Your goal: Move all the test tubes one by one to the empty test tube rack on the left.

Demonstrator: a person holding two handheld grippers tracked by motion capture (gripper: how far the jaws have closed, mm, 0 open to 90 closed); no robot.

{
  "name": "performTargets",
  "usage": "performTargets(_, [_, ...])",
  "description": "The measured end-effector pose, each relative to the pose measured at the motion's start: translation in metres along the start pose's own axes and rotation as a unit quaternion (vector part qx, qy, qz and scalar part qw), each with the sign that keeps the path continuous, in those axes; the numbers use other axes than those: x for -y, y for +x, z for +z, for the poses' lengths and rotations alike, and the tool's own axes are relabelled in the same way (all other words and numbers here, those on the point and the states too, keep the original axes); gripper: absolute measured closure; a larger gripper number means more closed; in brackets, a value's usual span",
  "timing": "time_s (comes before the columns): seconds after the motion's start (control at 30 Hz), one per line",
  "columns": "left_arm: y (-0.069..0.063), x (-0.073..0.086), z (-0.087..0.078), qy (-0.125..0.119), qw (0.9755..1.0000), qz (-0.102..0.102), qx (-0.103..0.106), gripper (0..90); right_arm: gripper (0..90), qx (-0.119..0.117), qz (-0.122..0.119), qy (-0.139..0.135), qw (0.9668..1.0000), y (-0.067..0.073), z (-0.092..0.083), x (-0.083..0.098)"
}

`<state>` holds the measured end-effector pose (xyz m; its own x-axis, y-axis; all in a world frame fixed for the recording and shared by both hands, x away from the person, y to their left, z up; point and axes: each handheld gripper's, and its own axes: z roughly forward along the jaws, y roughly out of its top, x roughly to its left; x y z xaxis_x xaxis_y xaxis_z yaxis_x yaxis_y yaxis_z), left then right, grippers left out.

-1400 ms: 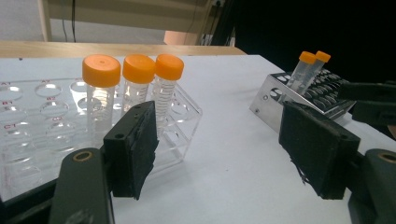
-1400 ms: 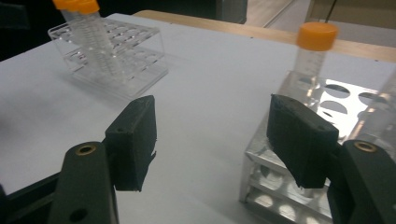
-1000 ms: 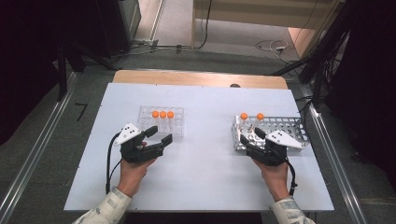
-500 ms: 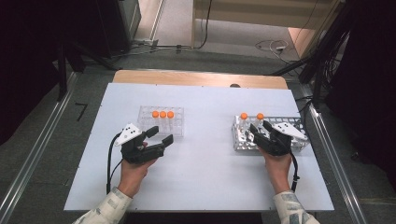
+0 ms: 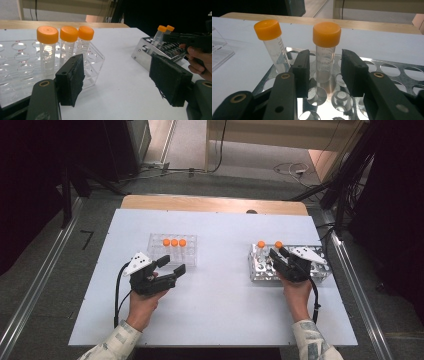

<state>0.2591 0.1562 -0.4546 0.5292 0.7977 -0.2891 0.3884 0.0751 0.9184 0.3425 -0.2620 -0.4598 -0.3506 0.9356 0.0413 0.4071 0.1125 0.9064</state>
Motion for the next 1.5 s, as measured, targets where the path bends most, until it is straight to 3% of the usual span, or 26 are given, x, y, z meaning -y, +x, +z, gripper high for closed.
performTargets(0.4, [0.000,0.001,0.001,0.002,1.0000,0.000,0.000,27.6,71.1,0.005,-0.007,0.010,0.9999,0.003,0.005,0.002])
performTargets(0.73, [0.000,0.001,0.001,0.002,1.0000,0.003,0.000,27.5,71.9,0.004,0.000,-0.004,1.0000,0.001,0.000,-0.002])
performTargets(1.23, [0.000,0.001,0.001,0.003,1.0000,0.003,0.002,27.5,72.3,0.006,-0.013,-0.047,0.9988,0.004,-0.021,-0.018])
performTargets(1.5, [-0.001,0.001,0.001,0.003,1.0000,0.004,0.002,27.4,72.5,-0.005,-0.007,-0.067,0.9977,0.004,-0.043,-0.027])
